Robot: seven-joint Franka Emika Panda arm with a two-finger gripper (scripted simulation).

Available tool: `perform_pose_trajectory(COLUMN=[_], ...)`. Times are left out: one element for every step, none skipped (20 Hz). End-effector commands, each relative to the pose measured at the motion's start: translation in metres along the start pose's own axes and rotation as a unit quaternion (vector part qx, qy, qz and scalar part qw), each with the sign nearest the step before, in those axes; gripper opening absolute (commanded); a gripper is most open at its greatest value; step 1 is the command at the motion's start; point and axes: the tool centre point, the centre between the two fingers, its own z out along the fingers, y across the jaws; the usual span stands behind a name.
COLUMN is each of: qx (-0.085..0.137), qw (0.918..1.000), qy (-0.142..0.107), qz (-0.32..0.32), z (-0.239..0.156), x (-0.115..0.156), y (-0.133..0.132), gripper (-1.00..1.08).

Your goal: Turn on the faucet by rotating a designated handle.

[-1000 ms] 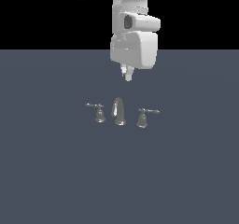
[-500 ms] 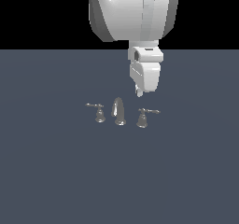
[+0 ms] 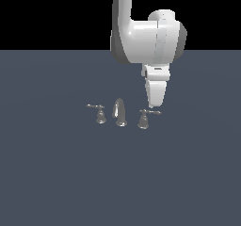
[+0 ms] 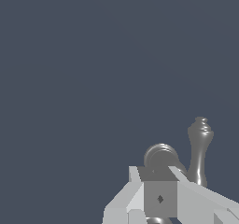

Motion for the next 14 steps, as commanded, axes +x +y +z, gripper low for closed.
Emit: perform_pose_trajectory(qx=[0.001,0.001,0.001,0.001,0.001,0.001,0.001,0.001,0.001,0.001,0.001,0.001,0.001,0.001], qw=[0.9998,0.9997,0.9995,0.9994,0.9993,0.9992,0.9992,0.9992,0.9992,0.9992,0.9992,0.9992,0.9992,0.9992], qy=[0.001,0.001,0.001,0.001,0.000,0.000,0.000,0.000,0.000,0.000,0.000,0.000,0.000,0.000], qz=[0.020,0.025,0.030,0.034,0.037,0.039,0.040,0.041,0.041,0.041,0.041,0.040,0.040,0.040], z=[0.008,0.010,0.012,0.014,0.015,0.016,0.017,0.017,0.017,0.017,0.017,0.017,0.017,0.017], x=[0.008,0.010,0.012,0.014,0.015,0.016,0.016,0.017,0.017,0.017,0.017,0.017,0.018,0.019], y=[-0.004,-0.005,-0.006,-0.006,-0.007,-0.007,-0.007,-0.008,-0.008,-0.008,-0.008,-0.007,-0.004,-0.001], gripper=[-1.00,-1.00,-1.00,-1.00,-1.00,-1.00,-1.00,-1.00,-1.00,-1.00,-1.00,-1.00,-1.00,-1.00])
